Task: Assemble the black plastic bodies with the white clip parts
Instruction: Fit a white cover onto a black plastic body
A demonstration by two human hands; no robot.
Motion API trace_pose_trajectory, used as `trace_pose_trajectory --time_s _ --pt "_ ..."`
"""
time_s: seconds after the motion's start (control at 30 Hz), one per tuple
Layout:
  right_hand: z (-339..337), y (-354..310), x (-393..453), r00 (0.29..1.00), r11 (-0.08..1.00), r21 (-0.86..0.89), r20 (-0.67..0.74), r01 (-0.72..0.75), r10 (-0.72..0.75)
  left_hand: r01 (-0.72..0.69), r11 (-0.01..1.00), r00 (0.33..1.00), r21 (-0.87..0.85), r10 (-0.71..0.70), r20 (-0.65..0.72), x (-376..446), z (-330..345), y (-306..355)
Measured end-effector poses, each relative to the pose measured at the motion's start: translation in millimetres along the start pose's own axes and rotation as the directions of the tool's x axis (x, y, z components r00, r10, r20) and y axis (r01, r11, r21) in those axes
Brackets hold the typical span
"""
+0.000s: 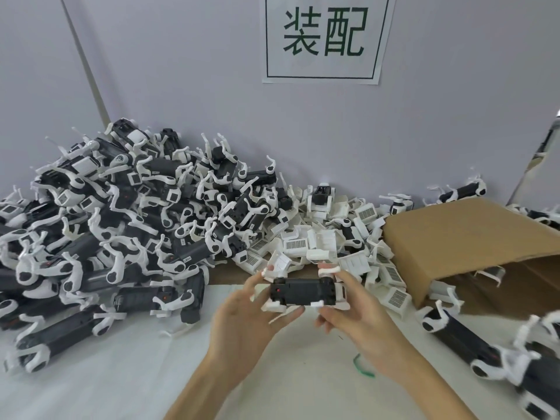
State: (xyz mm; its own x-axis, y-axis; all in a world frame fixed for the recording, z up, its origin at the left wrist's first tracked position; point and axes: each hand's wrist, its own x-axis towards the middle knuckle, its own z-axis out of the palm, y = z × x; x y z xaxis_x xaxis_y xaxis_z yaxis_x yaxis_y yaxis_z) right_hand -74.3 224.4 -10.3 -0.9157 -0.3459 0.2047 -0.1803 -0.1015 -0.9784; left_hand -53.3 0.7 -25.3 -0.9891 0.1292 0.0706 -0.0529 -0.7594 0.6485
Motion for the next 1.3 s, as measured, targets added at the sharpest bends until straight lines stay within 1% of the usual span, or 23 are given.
trace_pose_trajectory --time_s 0.03,0.07,0.13,0.2,0.23,0.27,0.3,0.33,0.4,0.47,0.53,0.57,0.67,0.7,0.8,0.9,0.97,1.0,1.07,1.17,1.2,1.23,1.3 --pt "-1 2 0 1.000 1.000 -0.020 0.023 0.004 -0.004 0.012 1.000 0.999 0.008 -0.012 -0.039 1 2 0" --pt "-1 4 0 0.999 0.999 -0.039 0.051 0.008 -0.007 0.015 0.998 0.996 0.068 -0.009 -0.093 1 3 -2" --pt "1 6 0 0.997 1.000 -0.027 0.078 0.002 0.000 -0.020 0.977 0.984 0.210 0.056 -0.170 1 5 -9" --pt "4 5 -1 0.998 0.997 0.079 0.055 -0.021 0.017 -0.066 0.963 0.970 0.260 0.123 -0.209 2 5 -11" --pt "4 5 0 0.999 0.991 0.132 0.037 -0.033 0.029 -0.069 0.964 0.968 0.257 0.127 -0.216 2 5 -10" --pt "5 4 0 0.999 0.985 0.165 0.022 -0.041 0.038 -0.060 0.962 0.970 0.266 0.119 -0.211 2 5 -10" --pt "5 3 1 0.999 0.982 0.183 0.006 -0.042 0.042 -0.047 0.948 0.974 0.314 0.114 -0.196 2 5 -9" --pt "6 3 2 0.999 0.985 0.170 -0.018 -0.033 0.036 -0.039 0.917 0.978 0.398 0.116 -0.172 1 6 -10" --pt "10 2 3 0.997 0.992 0.125 -0.073 0.018 -0.009 -0.071 0.806 0.977 0.588 0.175 -0.122 -3 10 -15" --pt "12 4 5 0.997 0.981 0.191 -0.077 0.038 -0.023 -0.133 0.728 0.966 0.672 0.247 -0.077 -5 14 -19" --pt "12 8 6 0.998 0.957 0.289 -0.064 0.000 0.020 -0.202 0.675 0.949 0.709 0.315 -0.030 -7 14 -17" --pt "13 9 6 0.997 0.954 0.299 -0.064 -0.014 0.035 -0.222 0.654 0.944 0.723 0.330 -0.009 -8 14 -16" --pt "13 12 4 0.996 0.982 0.191 -0.081 -0.008 0.024 -0.259 0.618 0.939 0.742 0.340 0.045 -11 14 -15" --pt "14 11 3 0.996 0.983 0.181 -0.080 -0.013 0.027 -0.267 0.608 0.937 0.748 0.343 0.056 -11 15 -16" --pt "12 11 4 0.996 0.967 0.252 -0.087 0.023 -0.002 -0.268 0.615 0.932 0.742 0.362 0.037 -9 19 -19" --pt "9 10 6 0.996 0.972 0.227 -0.073 0.060 -0.044 -0.238 0.585 0.914 0.775 0.406 -0.026 -9 17 -20" --pt "6 9 7 0.999 0.966 0.254 -0.032 0.048 -0.041 -0.215 0.591 0.924 0.778 0.381 -0.035 -10 12 -19" --pt "3 10 7 0.999 0.963 0.266 -0.008 0.035 -0.034 -0.215 0.600 0.932 0.771 0.362 -0.022 -11 10 -18" --pt "-2 10 5 1.000 0.972 0.236 0.025 -0.001 -0.005 -0.242 0.619 0.940 0.747 0.340 0.023 -10 6 -13" --pt "-4 9 2 1.000 0.988 0.152 0.002 -0.003 0.002 -0.296 0.603 0.937 0.740 0.336 0.101 -8 4 -8" --pt "-4 10 2 1.000 0.991 0.131 -0.019 0.008 -0.006 -0.303 0.576 0.931 0.759 0.349 0.107 -7 3 -9" --pt "-1 9 1 0.999 0.993 0.118 -0.043 0.023 -0.018 -0.306 0.520 0.919 0.797 0.379 0.106 -6 3 -11" --pt "4 8 1 0.996 0.993 0.101 -0.073 0.063 -0.056 -0.293 0.337 0.884 0.895 0.453 0.119 -4 1 -17"
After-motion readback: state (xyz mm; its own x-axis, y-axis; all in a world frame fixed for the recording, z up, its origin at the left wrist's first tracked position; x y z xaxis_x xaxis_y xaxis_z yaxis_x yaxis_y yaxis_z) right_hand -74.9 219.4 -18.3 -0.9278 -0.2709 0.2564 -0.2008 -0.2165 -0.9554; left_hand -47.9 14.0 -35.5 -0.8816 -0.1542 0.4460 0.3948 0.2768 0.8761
